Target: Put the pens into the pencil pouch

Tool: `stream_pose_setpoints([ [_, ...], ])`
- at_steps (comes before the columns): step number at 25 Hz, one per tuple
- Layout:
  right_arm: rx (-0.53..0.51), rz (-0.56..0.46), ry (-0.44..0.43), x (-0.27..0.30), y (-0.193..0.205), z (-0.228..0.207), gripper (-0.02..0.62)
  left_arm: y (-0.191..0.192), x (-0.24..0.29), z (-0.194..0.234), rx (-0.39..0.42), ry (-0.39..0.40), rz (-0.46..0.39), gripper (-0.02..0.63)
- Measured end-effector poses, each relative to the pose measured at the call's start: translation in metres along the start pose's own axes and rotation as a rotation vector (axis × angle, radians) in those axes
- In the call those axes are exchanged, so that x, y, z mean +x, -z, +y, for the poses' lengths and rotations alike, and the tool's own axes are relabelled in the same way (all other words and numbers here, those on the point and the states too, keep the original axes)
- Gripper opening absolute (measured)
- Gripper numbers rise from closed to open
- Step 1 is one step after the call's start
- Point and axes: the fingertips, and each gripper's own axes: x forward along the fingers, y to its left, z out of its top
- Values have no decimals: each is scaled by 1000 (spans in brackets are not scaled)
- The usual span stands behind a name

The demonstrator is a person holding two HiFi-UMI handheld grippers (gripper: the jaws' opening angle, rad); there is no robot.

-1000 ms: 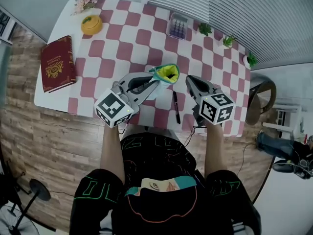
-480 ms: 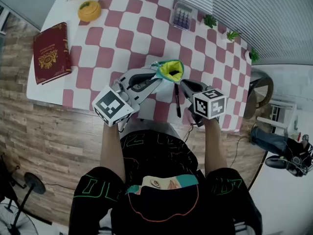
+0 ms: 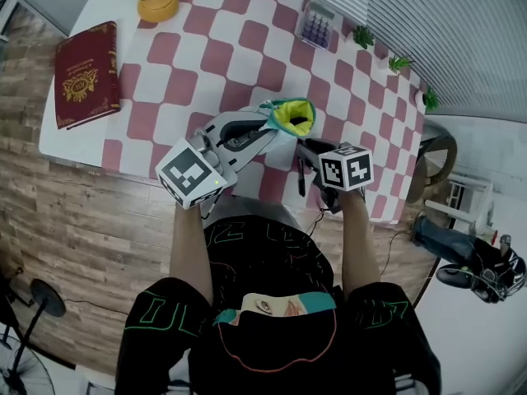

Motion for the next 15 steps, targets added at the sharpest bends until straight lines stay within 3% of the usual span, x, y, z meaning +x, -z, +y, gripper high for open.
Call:
stream_pose_setpoints([
  [6, 19, 32, -4, 7, 2, 0, 118, 2, 0, -6, 4, 29, 15, 23],
  [10, 21, 39, 26, 7, 2, -4, 72, 3, 2, -8, 12, 36, 23, 23],
  [15, 39, 5, 20, 3, -2, -2, 66, 2, 3, -10, 24, 38, 38, 23],
])
